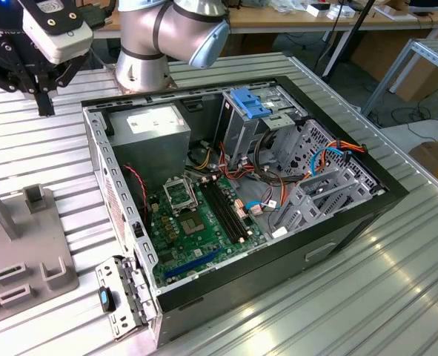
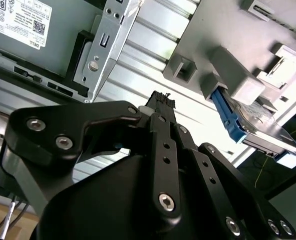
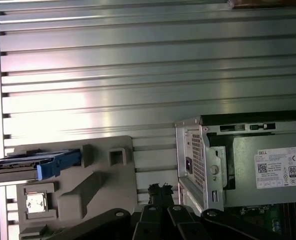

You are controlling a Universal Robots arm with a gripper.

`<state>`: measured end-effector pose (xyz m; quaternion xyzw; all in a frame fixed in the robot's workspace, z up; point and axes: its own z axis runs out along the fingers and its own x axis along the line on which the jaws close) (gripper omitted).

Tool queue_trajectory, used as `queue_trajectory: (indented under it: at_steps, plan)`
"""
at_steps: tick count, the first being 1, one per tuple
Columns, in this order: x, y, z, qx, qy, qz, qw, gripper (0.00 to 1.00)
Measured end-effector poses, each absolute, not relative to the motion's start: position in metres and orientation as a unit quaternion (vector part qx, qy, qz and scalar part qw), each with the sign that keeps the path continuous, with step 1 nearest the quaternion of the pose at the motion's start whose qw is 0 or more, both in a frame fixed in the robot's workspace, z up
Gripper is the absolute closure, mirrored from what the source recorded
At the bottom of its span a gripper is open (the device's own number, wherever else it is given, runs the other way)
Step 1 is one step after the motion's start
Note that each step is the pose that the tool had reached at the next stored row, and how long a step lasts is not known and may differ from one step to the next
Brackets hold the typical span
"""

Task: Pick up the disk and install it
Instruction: 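Reach for the disk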

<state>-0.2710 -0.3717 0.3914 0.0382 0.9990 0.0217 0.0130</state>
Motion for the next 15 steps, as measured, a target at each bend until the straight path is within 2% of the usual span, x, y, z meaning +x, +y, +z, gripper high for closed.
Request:
queue_trajectory:
  at_steps: [8, 15]
  plan:
    - [-0.313, -0.372, 0.391, 0.038, 0.999, 0.022, 0.013, 0.89]
    - [-0.375, -0.372, 0.391, 0.038, 0.999, 0.022, 0.013, 0.89]
